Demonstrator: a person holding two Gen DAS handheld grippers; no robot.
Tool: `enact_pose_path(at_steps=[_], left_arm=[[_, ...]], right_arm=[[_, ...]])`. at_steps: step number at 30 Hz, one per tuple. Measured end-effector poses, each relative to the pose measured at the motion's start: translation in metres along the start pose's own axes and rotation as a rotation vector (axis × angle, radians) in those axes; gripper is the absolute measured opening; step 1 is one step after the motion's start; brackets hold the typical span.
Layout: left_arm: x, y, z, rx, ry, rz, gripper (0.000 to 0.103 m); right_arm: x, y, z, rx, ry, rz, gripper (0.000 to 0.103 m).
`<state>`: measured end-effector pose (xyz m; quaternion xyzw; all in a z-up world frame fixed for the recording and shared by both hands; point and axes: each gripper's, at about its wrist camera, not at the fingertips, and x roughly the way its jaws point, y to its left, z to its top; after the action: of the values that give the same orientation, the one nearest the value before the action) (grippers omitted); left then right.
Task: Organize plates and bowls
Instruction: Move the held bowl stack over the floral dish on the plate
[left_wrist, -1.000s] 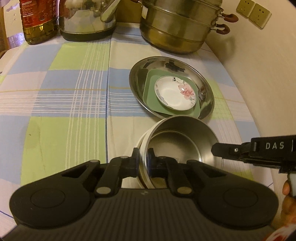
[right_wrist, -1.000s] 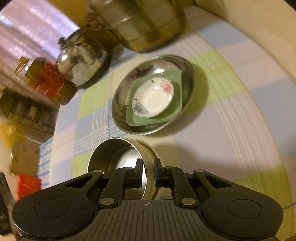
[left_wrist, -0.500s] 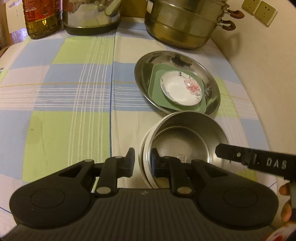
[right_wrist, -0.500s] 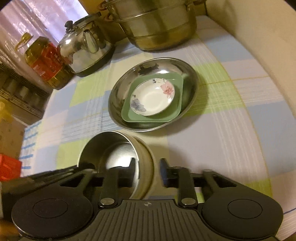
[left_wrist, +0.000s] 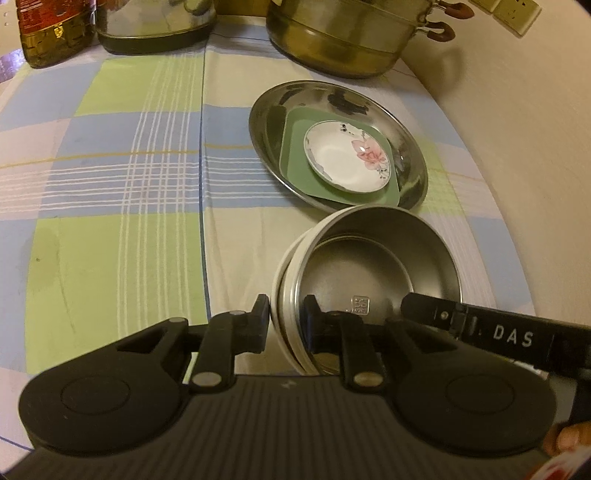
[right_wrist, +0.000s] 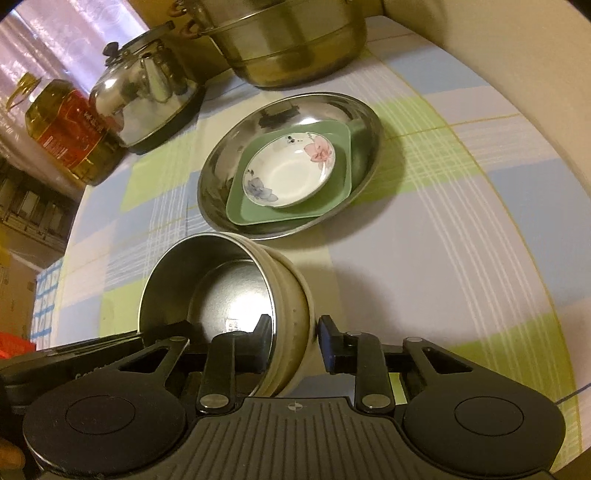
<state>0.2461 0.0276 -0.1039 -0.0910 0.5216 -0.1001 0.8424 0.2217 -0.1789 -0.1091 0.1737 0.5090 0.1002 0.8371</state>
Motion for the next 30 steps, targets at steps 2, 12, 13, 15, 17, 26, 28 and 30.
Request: enact_pose_path(at_steps=[2,12,13,15,17,26,28,30], left_arm=[[0.000,0.000,0.000,0.014,0.000,-0.002,0.018],[0.002,-0.004,-0.002,0.062,-0.007,0.004,0.018],[0.002,-0.004,-0.002,0.064,-0.007,0.004,0.018],[0.002,-0.005,-0.002,0.072,-0.006,0.006,0.018],[0.002,-0.005,-0.002,0.076,-0.005,0.008,0.019],[-0.002,-0.008,0.000,0.092,-0.011,-0.002,0.019],[-0.005,-0.008,0.002,0.089,-0.009,-0.009,0.019],[-0.009,-0.008,0.003,0.090,-0.009,-0.017,0.019]], right_arm=[[0.000,-0.002,0.001,0.019,0.005,0.005,0.026],[0.000,-0.001,0.000,0.042,0.004,-0.007,0.025],[-0.001,-0.001,0.000,0.043,0.004,-0.008,0.025],[-0.001,-0.001,0.000,0.039,0.003,-0.010,0.025],[-0.001,0.000,0.000,0.036,0.003,-0.014,0.024],[-0.005,0.002,0.002,0.031,0.008,-0.020,0.023],[-0.009,0.004,0.004,0.028,0.011,-0.023,0.023],[-0.012,0.005,0.006,0.024,0.010,-0.026,0.023]])
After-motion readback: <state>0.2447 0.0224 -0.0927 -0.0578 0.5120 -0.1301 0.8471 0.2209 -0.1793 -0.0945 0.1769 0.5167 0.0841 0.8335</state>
